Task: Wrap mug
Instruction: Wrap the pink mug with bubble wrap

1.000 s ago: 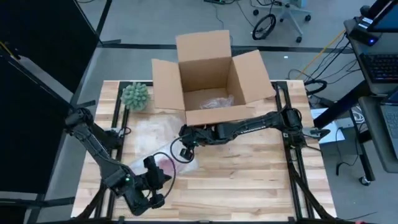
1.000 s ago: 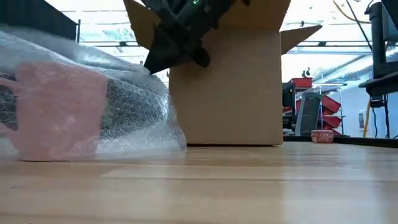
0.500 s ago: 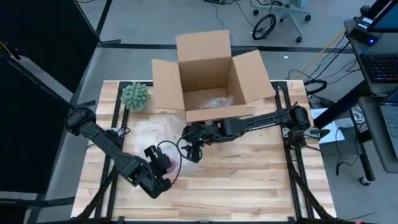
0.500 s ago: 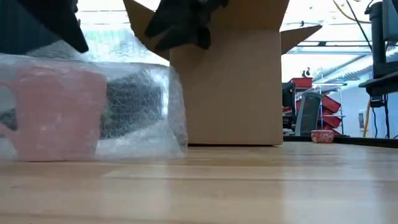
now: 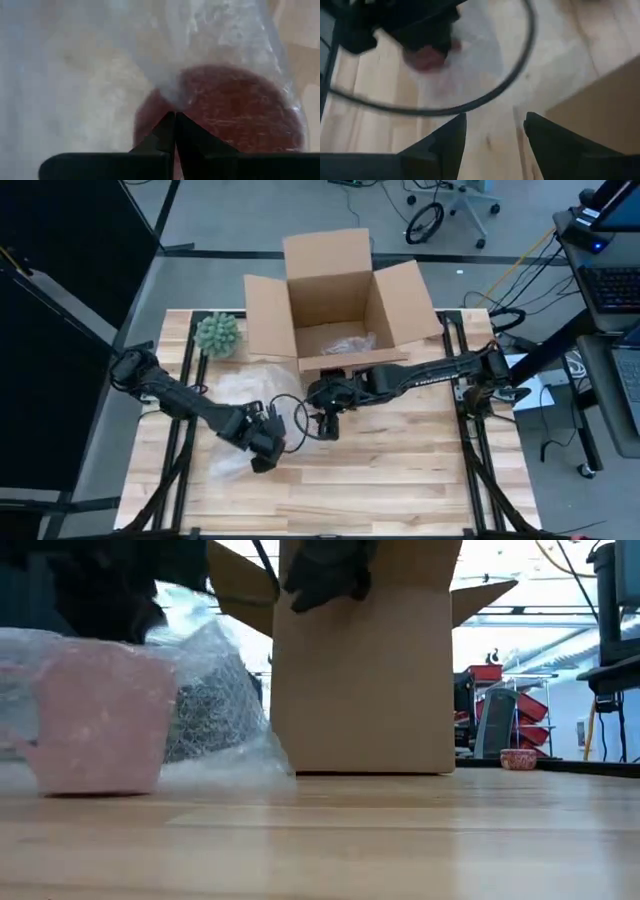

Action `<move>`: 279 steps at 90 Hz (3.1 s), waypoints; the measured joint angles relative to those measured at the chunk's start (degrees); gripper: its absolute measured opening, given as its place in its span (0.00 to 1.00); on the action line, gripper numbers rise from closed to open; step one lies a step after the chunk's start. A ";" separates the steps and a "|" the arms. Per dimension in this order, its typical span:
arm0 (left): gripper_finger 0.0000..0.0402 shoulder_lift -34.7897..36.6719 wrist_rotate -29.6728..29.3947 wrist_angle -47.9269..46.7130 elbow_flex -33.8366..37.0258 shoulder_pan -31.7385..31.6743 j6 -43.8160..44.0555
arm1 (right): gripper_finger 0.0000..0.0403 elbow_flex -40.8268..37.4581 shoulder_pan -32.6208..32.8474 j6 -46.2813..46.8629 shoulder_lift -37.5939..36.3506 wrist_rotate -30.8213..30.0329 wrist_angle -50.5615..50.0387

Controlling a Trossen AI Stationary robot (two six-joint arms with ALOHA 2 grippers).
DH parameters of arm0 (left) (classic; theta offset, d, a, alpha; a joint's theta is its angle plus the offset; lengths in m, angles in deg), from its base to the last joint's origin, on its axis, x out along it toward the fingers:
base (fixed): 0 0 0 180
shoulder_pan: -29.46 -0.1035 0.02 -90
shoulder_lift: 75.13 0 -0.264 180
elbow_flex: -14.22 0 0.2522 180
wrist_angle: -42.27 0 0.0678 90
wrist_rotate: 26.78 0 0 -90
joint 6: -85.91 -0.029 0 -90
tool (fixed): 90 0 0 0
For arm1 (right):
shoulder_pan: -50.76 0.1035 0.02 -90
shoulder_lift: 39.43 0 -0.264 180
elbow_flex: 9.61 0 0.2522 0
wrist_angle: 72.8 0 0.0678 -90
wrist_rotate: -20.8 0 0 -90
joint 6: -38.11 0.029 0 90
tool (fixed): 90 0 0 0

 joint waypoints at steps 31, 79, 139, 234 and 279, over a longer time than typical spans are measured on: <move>0.00 -0.06 4.18 9.86 5.69 -1.89 -3.07 | 0.48 -11.22 3.06 1.26 0.14 -0.16 15.71; 0.31 -1.65 5.55 17.76 9.00 -2.57 -3.37 | 0.48 -29.59 6.88 7.89 0.23 -1.84 46.69; 0.20 0.63 6.06 -1.80 -2.91 -2.95 -5.06 | 0.48 -30.35 6.90 3.12 0.23 -4.45 49.47; 0.41 2.30 3.53 11.69 10.43 -5.36 -1.49 | 0.48 -30.35 6.86 2.66 0.23 -4.39 48.36; 0.14 1.92 3.36 26.28 16.57 -5.42 -3.35 | 0.48 -30.35 6.86 2.75 0.23 -4.42 48.36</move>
